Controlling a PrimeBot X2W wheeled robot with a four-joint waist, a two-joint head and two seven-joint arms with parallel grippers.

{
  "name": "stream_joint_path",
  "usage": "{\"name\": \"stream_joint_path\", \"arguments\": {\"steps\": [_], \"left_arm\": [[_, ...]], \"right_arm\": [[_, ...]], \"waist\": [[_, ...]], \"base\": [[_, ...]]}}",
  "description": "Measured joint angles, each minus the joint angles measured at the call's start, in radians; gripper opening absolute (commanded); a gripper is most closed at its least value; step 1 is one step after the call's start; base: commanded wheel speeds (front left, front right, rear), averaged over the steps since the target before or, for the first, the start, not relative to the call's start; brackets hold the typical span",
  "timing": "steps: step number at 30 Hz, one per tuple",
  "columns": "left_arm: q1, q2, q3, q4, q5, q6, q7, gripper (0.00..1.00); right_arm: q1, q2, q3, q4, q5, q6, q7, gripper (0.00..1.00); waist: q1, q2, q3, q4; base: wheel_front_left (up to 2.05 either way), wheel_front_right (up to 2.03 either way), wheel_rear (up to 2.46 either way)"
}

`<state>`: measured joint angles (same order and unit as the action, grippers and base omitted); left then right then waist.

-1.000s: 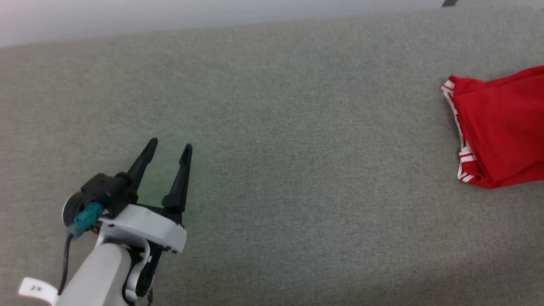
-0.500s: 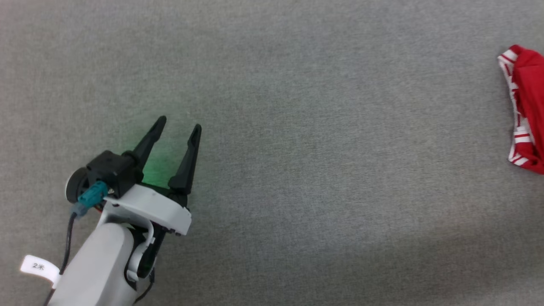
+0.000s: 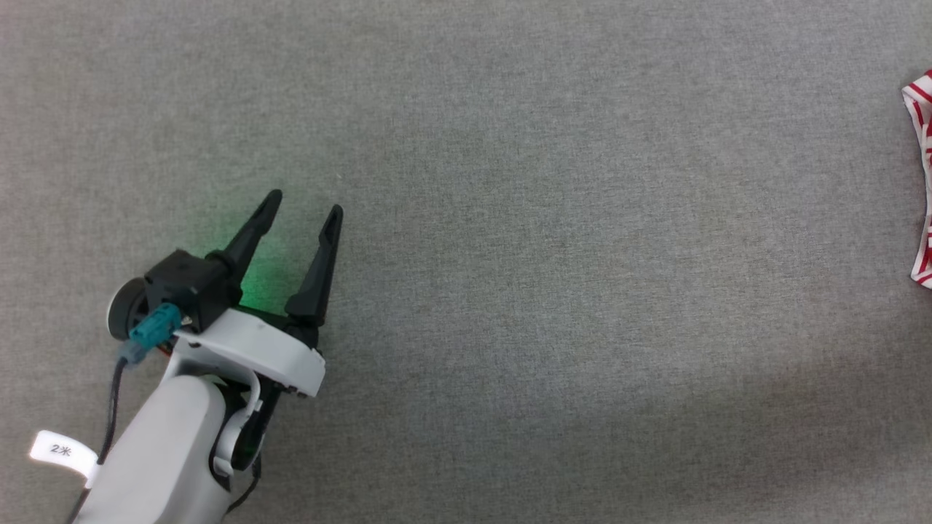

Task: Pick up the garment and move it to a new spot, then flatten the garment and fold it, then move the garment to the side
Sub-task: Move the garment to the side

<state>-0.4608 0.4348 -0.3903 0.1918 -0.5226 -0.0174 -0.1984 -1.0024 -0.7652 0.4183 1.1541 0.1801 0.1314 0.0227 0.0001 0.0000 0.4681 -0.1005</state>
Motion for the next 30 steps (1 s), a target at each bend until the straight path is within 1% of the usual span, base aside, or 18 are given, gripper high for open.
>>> {"name": "stream_joint_path", "arguments": {"steps": [3, 4, 5, 7, 8, 9, 19, 26, 30], "left_arm": [[-0.002, -0.001, -0.002, 0.000, -0.004, 0.000, 0.000, 1.00], [-0.002, -0.001, -0.002, 0.001, -0.005, 0.000, 0.000, 1.00], [-0.002, 0.000, -0.003, 0.002, -0.006, 0.001, 0.000, 1.00], [-0.002, -0.001, -0.003, 0.004, -0.008, 0.004, -0.001, 1.00], [-0.001, -0.001, -0.002, 0.005, -0.010, 0.004, -0.002, 1.00], [0.000, -0.002, -0.002, 0.007, -0.012, 0.005, -0.003, 1.00], [0.040, -0.024, -0.002, 0.046, -0.032, 0.007, -0.027, 1.00], [0.105, -0.036, 0.009, 0.077, -0.048, 0.010, -0.046, 1.00], [0.155, -0.033, 0.020, 0.084, -0.057, 0.018, -0.053, 1.00]], "right_arm": [[-0.013, 0.013, -0.034, 0.043, -0.006, 0.000, -0.012, 0.00], [-0.017, 0.017, -0.049, 0.056, -0.006, 0.000, -0.014, 0.09], [-0.019, 0.021, -0.061, 0.070, -0.009, 0.000, -0.013, 0.24], [-0.022, 0.023, -0.086, 0.091, -0.020, 0.000, -0.014, 0.44], [-0.024, 0.023, -0.098, 0.097, -0.027, 0.000, -0.019, 0.76], [-0.025, 0.023, -0.108, 0.102, -0.037, 0.000, -0.024, 1.00], [0.001, 0.033, -0.226, 0.127, -0.075, 0.000, -0.082, 1.00], [0.076, 0.100, -0.286, 0.131, -0.056, 0.000, -0.169, 1.00], [0.127, 0.151, -0.309, 0.131, -0.027, 0.000, -0.213, 1.00]], "waist": [[0.0000, 0.0000, -0.002, 0.002], [-0.0001, 0.0001, -0.005, 0.003], [0.0000, 0.0000, -0.008, 0.003], [0.0000, 0.0000, -0.016, 0.005], [-0.0001, 0.0000, -0.020, 0.006], [-0.0001, 0.0000, -0.025, 0.007], [-0.0001, 0.0000, -0.109, 0.028], [0.0000, 0.0000, -0.200, 0.056], [-0.0001, 0.0000, -0.260, 0.075]], "base": [[0.00, 0.00, 0.00], [0.00, 0.00, 0.00], [0.00, 0.00, 0.00], [0.00, 0.00, 0.00], [0.00, 0.00, 0.00], [0.00, 0.00, 0.00], [0.00, 0.00, 0.00], [0.00, 0.00, 0.00], [0.00, 0.00, 0.00]]}}
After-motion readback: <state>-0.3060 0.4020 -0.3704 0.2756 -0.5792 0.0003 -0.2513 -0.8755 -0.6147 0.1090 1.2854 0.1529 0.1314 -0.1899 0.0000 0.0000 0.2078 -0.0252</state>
